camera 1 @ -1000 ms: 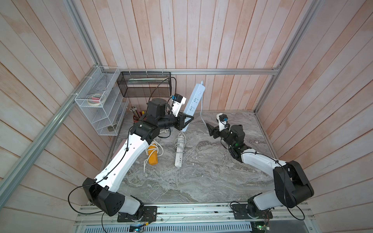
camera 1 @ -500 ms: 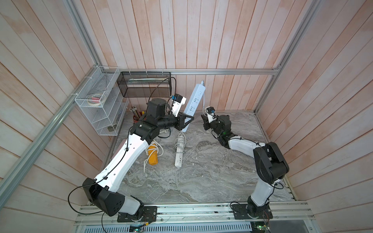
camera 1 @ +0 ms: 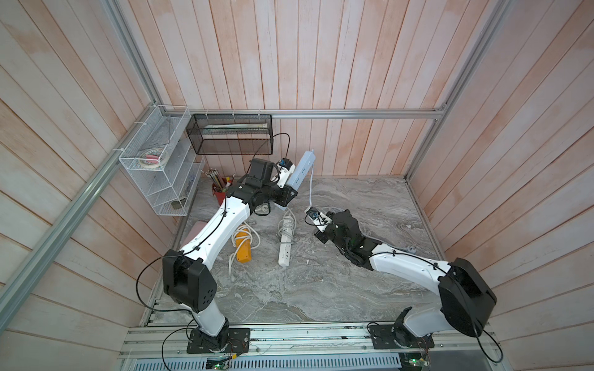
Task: Wrap the cord around the power strip
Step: Wrap the power cord around the power strip.
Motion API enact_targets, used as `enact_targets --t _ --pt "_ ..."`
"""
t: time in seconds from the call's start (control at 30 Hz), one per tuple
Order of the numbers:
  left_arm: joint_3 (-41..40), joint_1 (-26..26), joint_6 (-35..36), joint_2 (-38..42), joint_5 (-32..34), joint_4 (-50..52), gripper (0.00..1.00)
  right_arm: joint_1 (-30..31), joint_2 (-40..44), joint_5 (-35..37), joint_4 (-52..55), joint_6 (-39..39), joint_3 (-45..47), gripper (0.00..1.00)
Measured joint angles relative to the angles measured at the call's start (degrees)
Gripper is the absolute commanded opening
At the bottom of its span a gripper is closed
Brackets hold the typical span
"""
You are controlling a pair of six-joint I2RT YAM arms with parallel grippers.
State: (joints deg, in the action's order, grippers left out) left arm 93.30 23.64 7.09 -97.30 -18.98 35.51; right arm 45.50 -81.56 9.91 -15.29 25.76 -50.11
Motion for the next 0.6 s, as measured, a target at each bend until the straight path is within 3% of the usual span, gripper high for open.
enact_targets --t 0.1,0.27,0.43,0.6 --pt "-5.97 0.00 8.33 1.05 1.57 -2.45 0.00 0.66 3.41 -0.52 7.67 4.66 -3.13 0.00" --pt "-23.87 1.40 23.98 10.19 0.85 -10.47 0.00 0.57 5.27 -4.39 20.79 12.09 -13.27 0.00" --pt "-25.81 3.41 34.05 12.90 -1.22 -12.26 0.00 -2.54 4.11 -8.87 30.82 17.03 -24.70 0.00" --pt "-26.16 7.08 38.01 13.16 -2.21 -12.31 0.00 -8.04 -1.36 -13.27 39.71 20.48 -35.21 0.00"
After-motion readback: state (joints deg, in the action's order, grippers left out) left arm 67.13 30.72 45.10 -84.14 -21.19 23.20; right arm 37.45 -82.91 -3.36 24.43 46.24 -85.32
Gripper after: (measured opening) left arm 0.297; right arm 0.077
